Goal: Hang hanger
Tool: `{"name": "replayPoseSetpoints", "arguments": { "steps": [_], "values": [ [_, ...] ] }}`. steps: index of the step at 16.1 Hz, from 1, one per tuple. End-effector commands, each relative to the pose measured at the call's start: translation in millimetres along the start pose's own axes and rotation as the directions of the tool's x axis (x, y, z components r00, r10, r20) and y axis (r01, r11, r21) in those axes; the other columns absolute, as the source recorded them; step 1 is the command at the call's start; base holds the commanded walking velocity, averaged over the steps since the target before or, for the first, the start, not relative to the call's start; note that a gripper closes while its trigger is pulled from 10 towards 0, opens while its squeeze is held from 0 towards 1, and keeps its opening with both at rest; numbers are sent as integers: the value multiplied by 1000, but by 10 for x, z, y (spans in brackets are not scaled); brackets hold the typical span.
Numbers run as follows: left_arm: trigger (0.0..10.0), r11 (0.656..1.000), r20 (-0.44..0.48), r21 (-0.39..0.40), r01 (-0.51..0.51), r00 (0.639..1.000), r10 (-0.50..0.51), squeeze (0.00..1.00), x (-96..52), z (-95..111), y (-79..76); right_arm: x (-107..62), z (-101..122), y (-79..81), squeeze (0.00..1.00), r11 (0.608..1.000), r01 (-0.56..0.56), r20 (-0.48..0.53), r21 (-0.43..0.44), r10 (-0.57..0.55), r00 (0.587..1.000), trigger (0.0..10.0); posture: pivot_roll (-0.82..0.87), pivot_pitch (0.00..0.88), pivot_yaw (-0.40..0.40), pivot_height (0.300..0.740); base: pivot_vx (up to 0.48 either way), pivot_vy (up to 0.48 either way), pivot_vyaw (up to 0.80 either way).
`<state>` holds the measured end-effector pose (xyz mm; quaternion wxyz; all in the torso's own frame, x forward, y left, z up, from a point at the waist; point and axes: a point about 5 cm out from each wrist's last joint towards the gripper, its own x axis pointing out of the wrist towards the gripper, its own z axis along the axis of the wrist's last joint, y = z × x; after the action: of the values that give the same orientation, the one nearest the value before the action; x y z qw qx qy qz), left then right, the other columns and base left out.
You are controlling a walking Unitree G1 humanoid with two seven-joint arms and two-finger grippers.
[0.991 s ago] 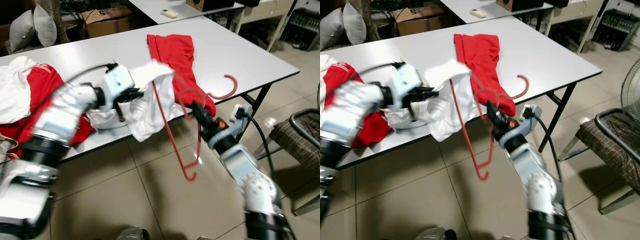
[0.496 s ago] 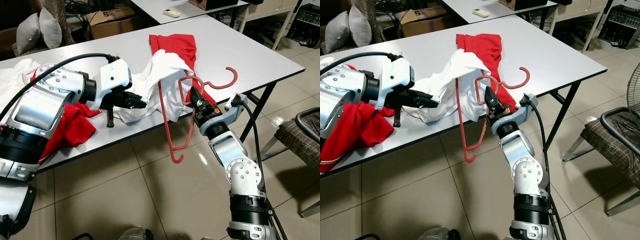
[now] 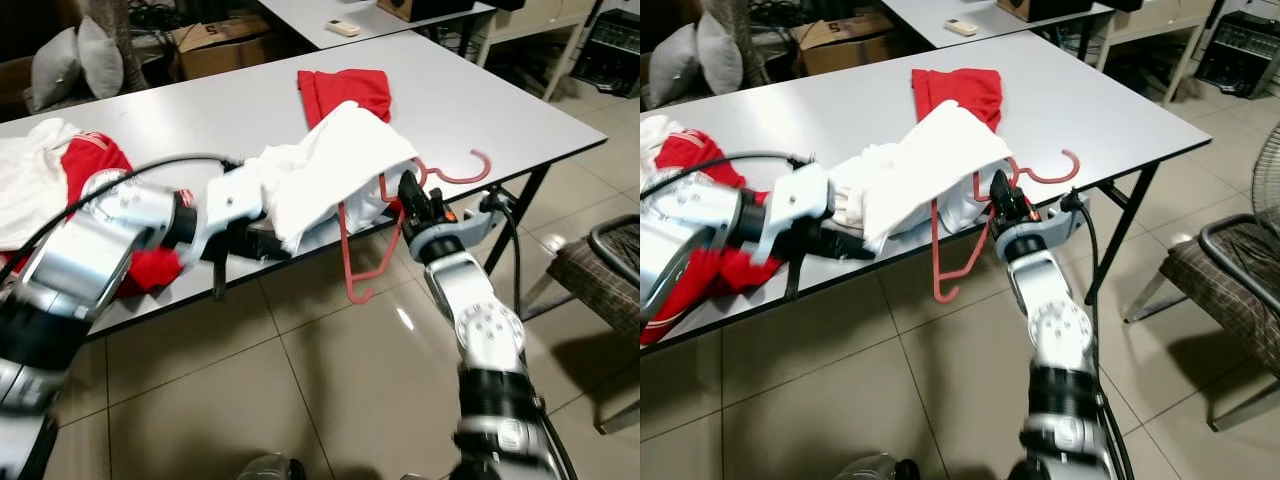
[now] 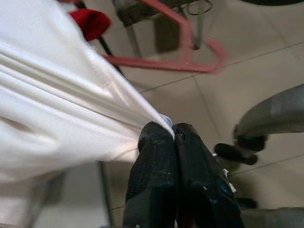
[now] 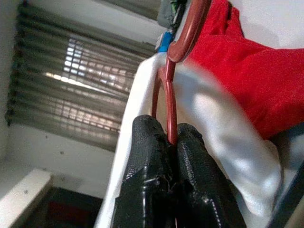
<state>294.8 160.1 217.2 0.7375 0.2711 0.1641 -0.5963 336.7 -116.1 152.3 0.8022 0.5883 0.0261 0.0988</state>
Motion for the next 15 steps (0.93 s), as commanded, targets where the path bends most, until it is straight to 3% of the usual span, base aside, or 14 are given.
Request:
{"name": "replayPoseSetpoints", "arguments": {
  "steps": [1, 4, 7, 10, 12, 15],
  "values": [
    [0, 999, 4, -28, 34, 999, -33, 0, 18, -25, -88, 201, -193, 456, 0, 976, -114, 64, 187, 104, 993, 10000, 35, 0, 48, 740, 0, 0, 0],
    [0, 997, 18, -59, 41, 999, -40, 0, 123, -93, -180, 260, -210, 509, 0, 963, -113, 73, 246, 97, 993, 10000, 35, 0, 40, 740, 0, 0, 0],
    [0, 986, 159, -133, 98, 984, -76, 0, 272, 11, -351, 365, -237, 589, 0, 961, -105, 76, 255, 88, 993, 10000, 35, 0, 28, 740, 0, 0, 0],
    [0, 982, 192, -160, 101, 979, -70, 0, 439, -3, -429, 418, -267, 608, 0, 958, -87, 67, 274, 72, 995, 10000, 40, 0, 4, 740, 0, 0, 0],
    [0, 972, 323, -219, 85, 946, -10, 0, 482, 157, -437, 455, -333, 630, 0, 978, -79, 29, 193, 75, 997, 10000, 44, 0, -12, 740, 0, 0, 0],
    [0, 960, 430, -241, 142, 903, -26, 0, 566, 329, -518, 483, -356, 611, 0, 981, -56, 17, 184, 54, 998, 10000, 41, 0, -23, 740, 0, 0, 0]
  ]
}}
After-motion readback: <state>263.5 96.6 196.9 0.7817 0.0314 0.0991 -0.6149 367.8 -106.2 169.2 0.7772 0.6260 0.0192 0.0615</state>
